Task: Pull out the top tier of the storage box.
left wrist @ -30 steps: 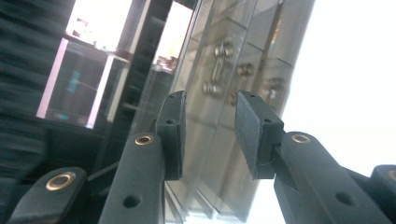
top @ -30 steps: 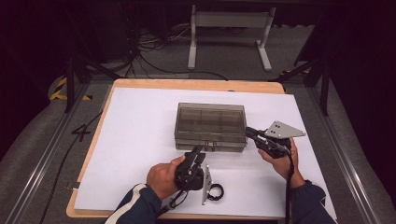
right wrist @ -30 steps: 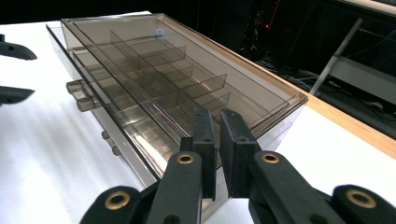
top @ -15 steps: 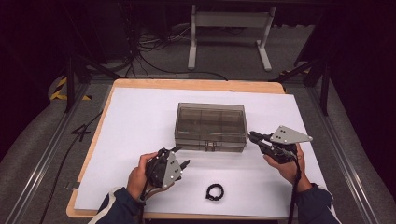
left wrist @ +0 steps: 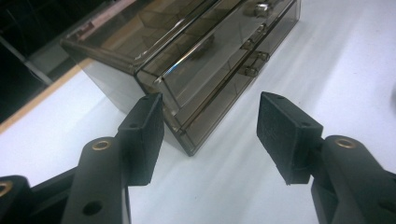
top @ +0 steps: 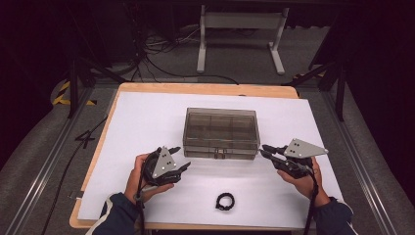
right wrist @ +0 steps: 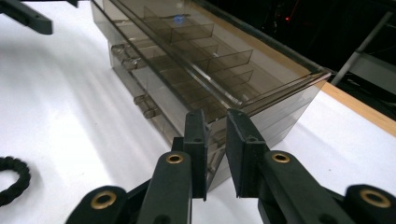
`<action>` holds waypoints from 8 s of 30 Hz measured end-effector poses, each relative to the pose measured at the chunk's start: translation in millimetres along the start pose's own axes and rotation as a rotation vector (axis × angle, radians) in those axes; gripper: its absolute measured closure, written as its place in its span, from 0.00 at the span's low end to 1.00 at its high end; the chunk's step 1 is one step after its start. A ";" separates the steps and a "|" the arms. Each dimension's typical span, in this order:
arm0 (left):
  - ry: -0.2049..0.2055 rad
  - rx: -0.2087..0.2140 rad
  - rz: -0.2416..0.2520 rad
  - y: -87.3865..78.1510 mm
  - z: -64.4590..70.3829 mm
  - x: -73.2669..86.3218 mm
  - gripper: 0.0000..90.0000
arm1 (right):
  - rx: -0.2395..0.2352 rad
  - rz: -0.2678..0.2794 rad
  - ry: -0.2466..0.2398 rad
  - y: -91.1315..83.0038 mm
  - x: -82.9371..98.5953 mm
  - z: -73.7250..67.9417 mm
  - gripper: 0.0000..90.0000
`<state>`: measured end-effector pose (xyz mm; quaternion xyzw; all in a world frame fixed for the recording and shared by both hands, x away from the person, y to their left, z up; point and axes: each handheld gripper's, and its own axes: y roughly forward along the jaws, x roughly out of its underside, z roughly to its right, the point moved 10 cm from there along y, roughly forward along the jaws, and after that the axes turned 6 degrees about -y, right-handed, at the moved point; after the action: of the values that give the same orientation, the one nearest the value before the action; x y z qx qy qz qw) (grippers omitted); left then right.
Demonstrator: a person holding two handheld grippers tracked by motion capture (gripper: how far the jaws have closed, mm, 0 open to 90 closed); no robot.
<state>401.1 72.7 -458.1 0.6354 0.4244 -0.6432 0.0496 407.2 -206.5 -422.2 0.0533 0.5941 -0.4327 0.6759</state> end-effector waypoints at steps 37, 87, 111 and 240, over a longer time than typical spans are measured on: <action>-0.110 0.086 0.048 8.1 -10.4 1.2 0.79 | -0.084 -0.031 0.006 8.9 14.6 -12.3 0.95; -0.052 0.129 0.015 -17.5 16.9 14.7 0.81 | -0.161 -0.039 -0.041 -11.6 20.7 -41.7 0.96; -0.033 0.149 0.005 -18.0 22.4 17.0 0.80 | -0.146 -0.046 -0.047 -14.7 22.8 -40.6 0.96; -0.176 0.072 -0.129 -43.9 9.4 94.5 0.17 | -0.439 -0.114 -0.193 23.3 29.8 -154.7 0.90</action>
<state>349.7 139.7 -519.8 0.5490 0.4352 -0.7132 0.0223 302.8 -116.9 -502.4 -0.1702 0.6088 -0.3337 0.6993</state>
